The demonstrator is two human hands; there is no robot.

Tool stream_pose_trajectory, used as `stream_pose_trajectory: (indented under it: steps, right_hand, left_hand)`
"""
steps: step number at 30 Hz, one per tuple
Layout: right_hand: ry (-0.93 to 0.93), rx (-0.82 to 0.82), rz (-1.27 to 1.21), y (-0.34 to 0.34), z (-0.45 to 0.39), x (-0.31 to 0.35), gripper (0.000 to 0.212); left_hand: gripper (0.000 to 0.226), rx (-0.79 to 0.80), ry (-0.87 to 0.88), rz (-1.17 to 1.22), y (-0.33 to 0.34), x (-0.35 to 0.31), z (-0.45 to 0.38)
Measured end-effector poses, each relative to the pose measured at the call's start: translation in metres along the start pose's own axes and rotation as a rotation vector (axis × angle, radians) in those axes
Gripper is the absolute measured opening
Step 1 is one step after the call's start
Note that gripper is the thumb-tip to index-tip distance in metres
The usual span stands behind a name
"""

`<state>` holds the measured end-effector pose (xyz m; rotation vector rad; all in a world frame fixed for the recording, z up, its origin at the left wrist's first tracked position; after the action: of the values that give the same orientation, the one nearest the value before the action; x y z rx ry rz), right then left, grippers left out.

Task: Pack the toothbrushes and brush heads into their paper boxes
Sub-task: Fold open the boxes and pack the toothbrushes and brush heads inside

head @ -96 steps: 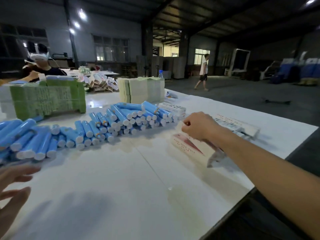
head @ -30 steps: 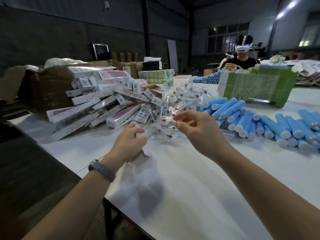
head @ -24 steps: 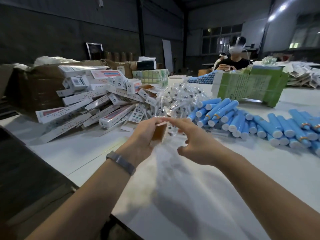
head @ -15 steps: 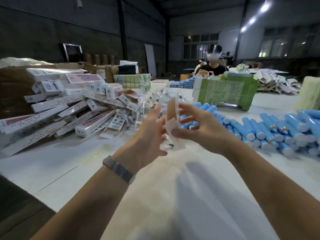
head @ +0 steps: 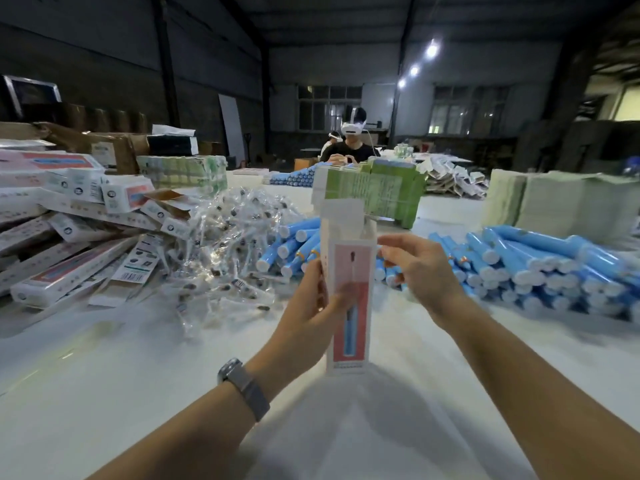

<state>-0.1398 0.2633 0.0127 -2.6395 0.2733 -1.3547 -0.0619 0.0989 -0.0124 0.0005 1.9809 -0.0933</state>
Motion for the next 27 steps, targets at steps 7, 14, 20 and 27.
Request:
stream_pose_trajectory:
  steps: [7, 14, 20, 27]
  right_hand:
    - [0.076, 0.292, 0.917, 0.006, -0.001, -0.055, 0.048]
    - [0.095, 0.538, 1.158, 0.066, -0.016, -0.064, 0.033]
    - [0.121, 0.386, 0.967, 0.065, -0.019, -0.072, 0.038]
    - [0.099, 0.474, 0.880, 0.089, -0.028, -0.059, 0.028]
  left_hand:
    - [0.010, -0.121, 0.015, -0.192, -0.018, 0.005, 0.002]
    - [0.017, -0.149, 0.070, -0.212, -0.020, 0.002, 0.002]
    - [0.025, -0.186, 0.062, -0.246, -0.023, 0.003, 0.002]
    - [0.032, -0.196, 0.046, -0.220, -0.026, 0.004, 0.002]
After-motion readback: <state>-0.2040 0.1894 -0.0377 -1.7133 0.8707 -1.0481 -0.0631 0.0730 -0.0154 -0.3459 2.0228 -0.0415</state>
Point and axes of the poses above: each hand's wrist, its own z-axis away from the middle knuckle, its own y-axis out of the palm, x = y × z, the point moved 10 cm from there along -z, towards the middle knuckle, and after that the axes turned 9 degrees about -y, right-handed, at the moved point
